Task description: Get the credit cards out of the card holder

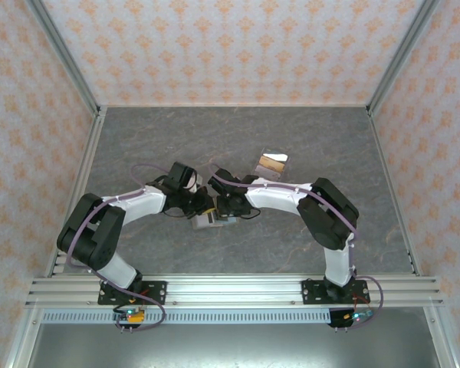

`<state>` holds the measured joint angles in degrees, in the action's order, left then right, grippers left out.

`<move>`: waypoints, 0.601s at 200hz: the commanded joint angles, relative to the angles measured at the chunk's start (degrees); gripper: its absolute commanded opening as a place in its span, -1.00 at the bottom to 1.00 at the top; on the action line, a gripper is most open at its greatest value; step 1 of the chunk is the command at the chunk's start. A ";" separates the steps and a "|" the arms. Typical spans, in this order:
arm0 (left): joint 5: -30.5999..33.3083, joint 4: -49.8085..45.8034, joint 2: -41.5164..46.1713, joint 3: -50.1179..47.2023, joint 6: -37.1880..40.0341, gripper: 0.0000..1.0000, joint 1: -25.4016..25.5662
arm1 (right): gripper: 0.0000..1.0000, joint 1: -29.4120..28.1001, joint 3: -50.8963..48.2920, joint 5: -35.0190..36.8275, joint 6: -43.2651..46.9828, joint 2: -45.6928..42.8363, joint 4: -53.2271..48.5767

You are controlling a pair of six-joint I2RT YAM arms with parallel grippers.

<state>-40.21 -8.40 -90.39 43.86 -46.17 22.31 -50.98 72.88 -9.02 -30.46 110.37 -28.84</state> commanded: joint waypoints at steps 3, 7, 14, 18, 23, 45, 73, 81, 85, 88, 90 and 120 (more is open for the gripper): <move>1.87 -5.26 2.85 0.36 2.80 -1.00 -1.53 | -0.74 0.70 -0.89 1.49 -1.10 0.37 -1.66; 2.41 -6.17 3.28 0.64 3.37 -1.00 -1.75 | -0.74 0.71 -0.94 1.49 -1.17 0.21 -1.64; 3.32 -8.07 4.06 1.15 4.32 -1.00 -2.03 | -0.74 0.86 -1.06 1.40 -1.18 -0.12 -1.72; 3.81 -9.02 4.44 1.39 4.90 -1.00 -2.21 | -0.74 0.88 -1.07 1.45 -1.23 -0.39 -1.82; 4.30 -10.16 5.04 1.71 5.47 -1.00 -2.47 | -0.74 0.97 -1.12 1.45 -1.10 -0.70 -1.96; 5.42 -14.20 7.73 2.69 7.33 -1.00 -3.91 | -0.74 1.17 -1.44 1.31 -0.72 -3.34 -2.36; 8.64 -20.26 11.41 4.96 9.66 -1.00 -5.51 | -0.69 1.57 -1.93 1.82 0.20 -8.66 -2.12; 10.16 -22.33 12.40 5.93 10.49 -1.00 -5.72 | -0.66 1.87 -2.24 1.74 0.38 -10.29 -1.65; 10.95 -23.07 12.85 6.39 10.82 -1.00 -5.85 | -0.64 2.06 -2.51 1.68 0.39 -11.16 -1.34; 11.37 -23.62 13.26 6.62 11.00 -1.00 -5.91 | -0.61 2.24 -2.69 1.56 0.40 -11.86 -1.12; 11.64 -23.95 13.52 6.80 11.12 -1.00 -5.95 | -0.60 2.32 -2.86 1.51 0.46 -12.31 -0.89; 13.10 -25.19 17.21 8.52 10.44 -1.00 -5.96 | -0.31 4.40 -6.58 -1.03 -0.07 -18.85 3.82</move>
<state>-30.57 -29.04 -76.36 50.22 -37.15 16.71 -48.12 69.28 -9.23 -30.44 96.82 -28.47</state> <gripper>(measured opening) 0.045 0.298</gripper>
